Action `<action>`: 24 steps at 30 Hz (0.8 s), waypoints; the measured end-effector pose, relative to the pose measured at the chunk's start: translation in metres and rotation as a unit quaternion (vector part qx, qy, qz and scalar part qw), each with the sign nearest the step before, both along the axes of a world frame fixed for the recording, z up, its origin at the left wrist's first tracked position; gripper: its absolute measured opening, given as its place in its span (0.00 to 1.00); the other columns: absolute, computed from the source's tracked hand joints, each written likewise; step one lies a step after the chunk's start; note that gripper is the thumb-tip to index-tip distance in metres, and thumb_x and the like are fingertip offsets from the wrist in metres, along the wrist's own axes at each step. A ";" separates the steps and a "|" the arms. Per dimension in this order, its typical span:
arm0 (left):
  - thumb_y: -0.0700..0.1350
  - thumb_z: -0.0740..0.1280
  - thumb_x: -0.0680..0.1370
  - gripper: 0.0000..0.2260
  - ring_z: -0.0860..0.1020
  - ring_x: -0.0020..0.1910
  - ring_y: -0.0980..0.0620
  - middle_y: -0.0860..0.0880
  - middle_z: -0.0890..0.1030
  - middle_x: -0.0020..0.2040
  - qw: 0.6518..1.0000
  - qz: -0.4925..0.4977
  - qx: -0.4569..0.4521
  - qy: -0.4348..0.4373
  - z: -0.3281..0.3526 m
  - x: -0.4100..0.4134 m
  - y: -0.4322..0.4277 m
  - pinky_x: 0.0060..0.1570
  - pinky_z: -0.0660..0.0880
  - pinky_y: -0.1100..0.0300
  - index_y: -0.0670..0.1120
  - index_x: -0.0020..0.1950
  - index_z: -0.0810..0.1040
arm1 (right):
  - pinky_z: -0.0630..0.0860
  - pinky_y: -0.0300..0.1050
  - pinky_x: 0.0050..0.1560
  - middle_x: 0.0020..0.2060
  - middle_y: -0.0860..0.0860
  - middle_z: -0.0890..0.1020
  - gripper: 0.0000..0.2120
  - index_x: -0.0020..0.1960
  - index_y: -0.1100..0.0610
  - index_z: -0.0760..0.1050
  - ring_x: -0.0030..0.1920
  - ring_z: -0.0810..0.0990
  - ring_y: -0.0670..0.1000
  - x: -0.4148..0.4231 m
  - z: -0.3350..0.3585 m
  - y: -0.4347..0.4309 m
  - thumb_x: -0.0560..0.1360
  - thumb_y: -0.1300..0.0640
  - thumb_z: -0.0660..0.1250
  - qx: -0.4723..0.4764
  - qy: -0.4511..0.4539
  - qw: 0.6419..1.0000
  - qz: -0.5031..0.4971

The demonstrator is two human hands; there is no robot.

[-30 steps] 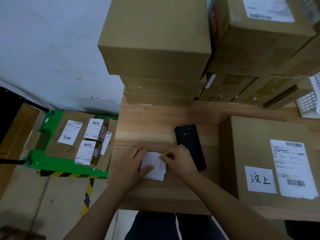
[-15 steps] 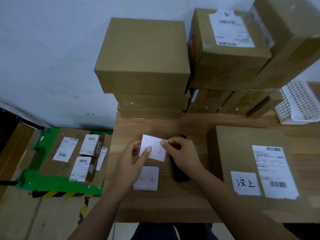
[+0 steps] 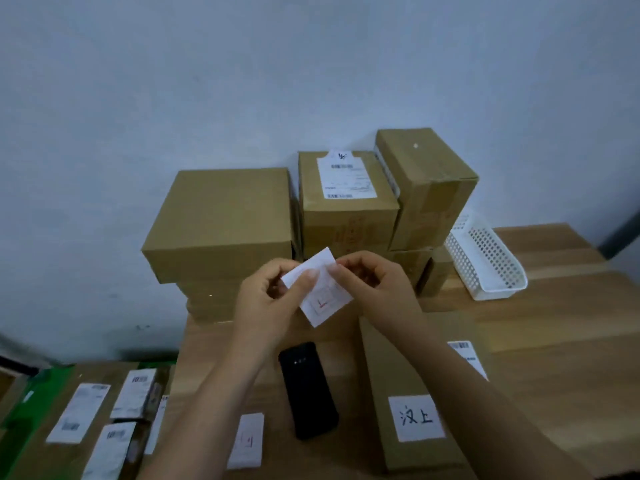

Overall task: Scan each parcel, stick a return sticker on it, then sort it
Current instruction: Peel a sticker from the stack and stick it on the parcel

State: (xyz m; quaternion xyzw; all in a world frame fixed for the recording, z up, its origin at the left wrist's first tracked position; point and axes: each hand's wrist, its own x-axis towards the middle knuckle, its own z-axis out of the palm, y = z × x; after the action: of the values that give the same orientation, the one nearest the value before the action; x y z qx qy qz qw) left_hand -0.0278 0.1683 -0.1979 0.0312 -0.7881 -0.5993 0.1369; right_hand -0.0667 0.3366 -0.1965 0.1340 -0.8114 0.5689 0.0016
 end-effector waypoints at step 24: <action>0.44 0.69 0.76 0.04 0.82 0.41 0.57 0.49 0.84 0.43 0.981 0.056 0.158 0.100 0.071 -0.002 0.107 0.36 0.76 0.67 0.46 0.49 0.82 | 0.81 0.42 0.40 0.42 0.49 0.86 0.02 0.48 0.57 0.80 0.44 0.85 0.47 0.007 0.071 0.077 0.76 0.60 0.70 -0.180 0.087 0.979 -0.032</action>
State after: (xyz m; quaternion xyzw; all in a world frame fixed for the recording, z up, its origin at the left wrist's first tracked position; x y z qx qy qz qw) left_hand -0.0297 0.2757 -0.1269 0.0364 -0.6629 -0.7077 0.2416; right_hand -0.0600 0.4134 -0.1251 0.1548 -0.6966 0.6912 0.1141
